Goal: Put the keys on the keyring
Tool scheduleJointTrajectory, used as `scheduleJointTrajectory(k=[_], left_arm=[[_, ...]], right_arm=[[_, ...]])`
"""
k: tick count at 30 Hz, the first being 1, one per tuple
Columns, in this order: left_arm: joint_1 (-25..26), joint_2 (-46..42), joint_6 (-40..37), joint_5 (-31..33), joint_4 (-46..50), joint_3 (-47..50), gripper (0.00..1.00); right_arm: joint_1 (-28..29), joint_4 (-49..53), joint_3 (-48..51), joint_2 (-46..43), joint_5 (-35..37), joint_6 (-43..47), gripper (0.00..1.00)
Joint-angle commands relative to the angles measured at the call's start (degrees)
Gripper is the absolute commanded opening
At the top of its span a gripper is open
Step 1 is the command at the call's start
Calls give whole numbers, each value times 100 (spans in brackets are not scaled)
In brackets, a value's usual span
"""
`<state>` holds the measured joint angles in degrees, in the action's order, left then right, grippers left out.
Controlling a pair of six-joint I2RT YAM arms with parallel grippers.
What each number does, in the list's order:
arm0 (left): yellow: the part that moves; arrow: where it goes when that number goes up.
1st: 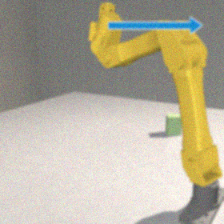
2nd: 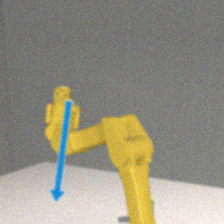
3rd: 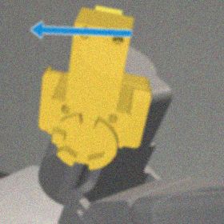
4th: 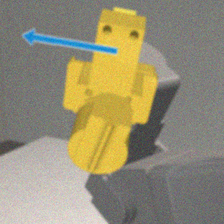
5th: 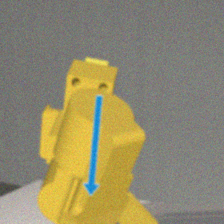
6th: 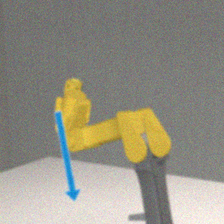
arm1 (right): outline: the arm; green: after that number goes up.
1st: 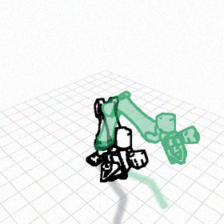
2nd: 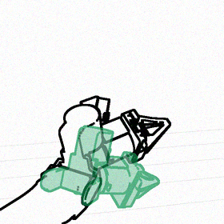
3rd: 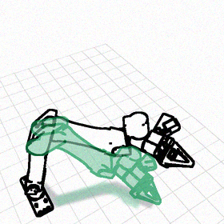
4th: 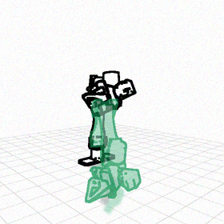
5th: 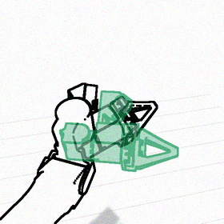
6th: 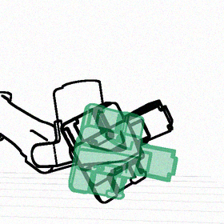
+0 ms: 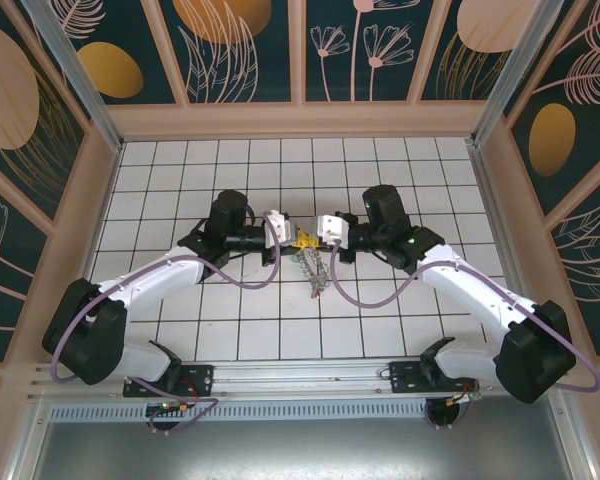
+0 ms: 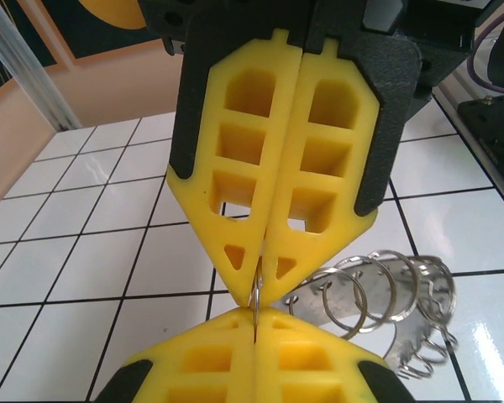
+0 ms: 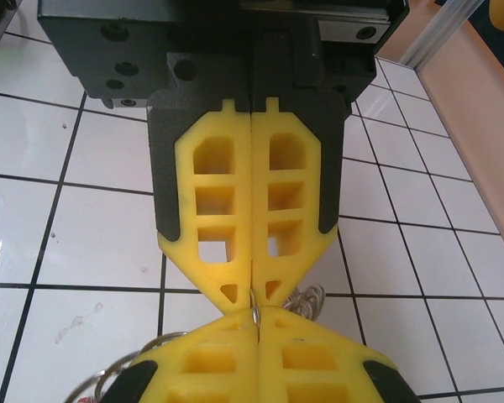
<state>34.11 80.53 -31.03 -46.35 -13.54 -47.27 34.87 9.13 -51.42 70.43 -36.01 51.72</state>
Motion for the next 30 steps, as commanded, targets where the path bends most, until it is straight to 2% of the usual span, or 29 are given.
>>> scheduleJointTrajectory(k=[1,2,3,6,9,14,19,24,30], left_arm=[[48,-180,10,-87,-419,102,0],[47,-252,-6,1,-521,181,0],[46,-317,-68,65,-584,242,0],[49,-440,-236,98,-607,348,0],[51,-507,-333,-10,-581,358,0],[47,-585,-314,-47,-800,458,0],[49,-636,-261,-62,-1080,542,0],[45,-626,-290,-83,-1068,521,0],[51,-535,-408,-73,-681,327,0]], right_arm=[[59,-311,127,-275,-120,-108,0],[38,-267,147,-324,-75,-117,0],[20,-230,176,-370,-16,-140,8],[-80,58,186,-484,-44,-103,20],[-196,452,116,-503,-121,-36,27],[-288,636,150,-582,-126,18,29],[-279,351,200,-576,-353,-172,32],[-184,-41,234,-488,-504,-365,34],[-82,-59,172,-347,-497,-330,33]])
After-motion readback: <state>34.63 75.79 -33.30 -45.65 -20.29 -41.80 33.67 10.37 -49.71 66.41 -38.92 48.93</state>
